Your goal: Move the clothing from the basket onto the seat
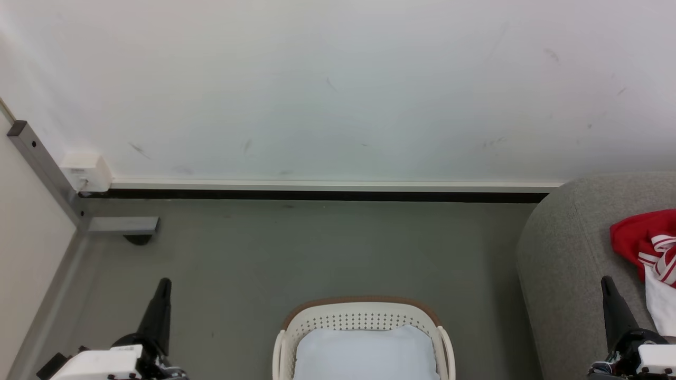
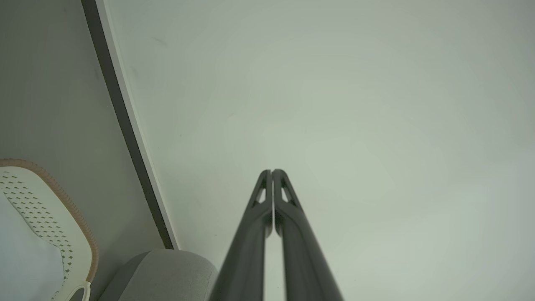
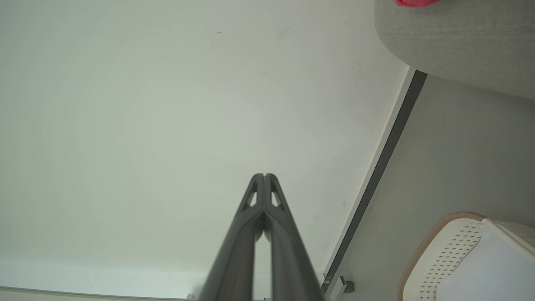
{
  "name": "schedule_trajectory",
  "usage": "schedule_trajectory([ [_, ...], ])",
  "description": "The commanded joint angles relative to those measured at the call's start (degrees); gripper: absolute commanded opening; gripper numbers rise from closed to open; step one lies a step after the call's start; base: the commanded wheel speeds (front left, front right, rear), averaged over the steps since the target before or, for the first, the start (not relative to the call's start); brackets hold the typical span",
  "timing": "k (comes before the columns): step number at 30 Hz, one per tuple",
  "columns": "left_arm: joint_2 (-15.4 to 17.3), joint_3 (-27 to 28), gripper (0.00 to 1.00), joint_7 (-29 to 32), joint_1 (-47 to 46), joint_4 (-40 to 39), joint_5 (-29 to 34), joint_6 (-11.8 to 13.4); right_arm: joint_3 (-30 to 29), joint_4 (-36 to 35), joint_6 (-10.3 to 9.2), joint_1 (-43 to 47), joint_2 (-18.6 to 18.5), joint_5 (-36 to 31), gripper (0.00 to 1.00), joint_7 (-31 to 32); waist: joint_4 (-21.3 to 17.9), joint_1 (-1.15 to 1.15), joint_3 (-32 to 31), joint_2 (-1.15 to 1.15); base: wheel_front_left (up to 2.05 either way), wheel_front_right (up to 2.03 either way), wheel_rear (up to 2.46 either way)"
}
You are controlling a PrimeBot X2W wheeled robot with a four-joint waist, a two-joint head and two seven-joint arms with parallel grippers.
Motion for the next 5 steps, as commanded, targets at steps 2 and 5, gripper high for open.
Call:
schedule_trajectory([
  [2, 0.14, 0.16, 0.00, 0.24, -0.50, -0.20, -0.69, 0.15, -0.01, -0.01, -0.14, -0.57, -0.56, 0.19, 0.00, -0.23, 0.00, 0.00, 0.00, 0.00, 0.00, 0.00, 0.00],
  [5, 0.14, 0.16, 0.00, 0.24, -0.50, -0.20, -0.69, 0.15, 0.00, -0.02, -0.14, -0.57, -0.58, 0.23, 0.00, -0.27, 0.00, 0.00, 0.00, 0.00, 0.00, 0.00, 0.00],
])
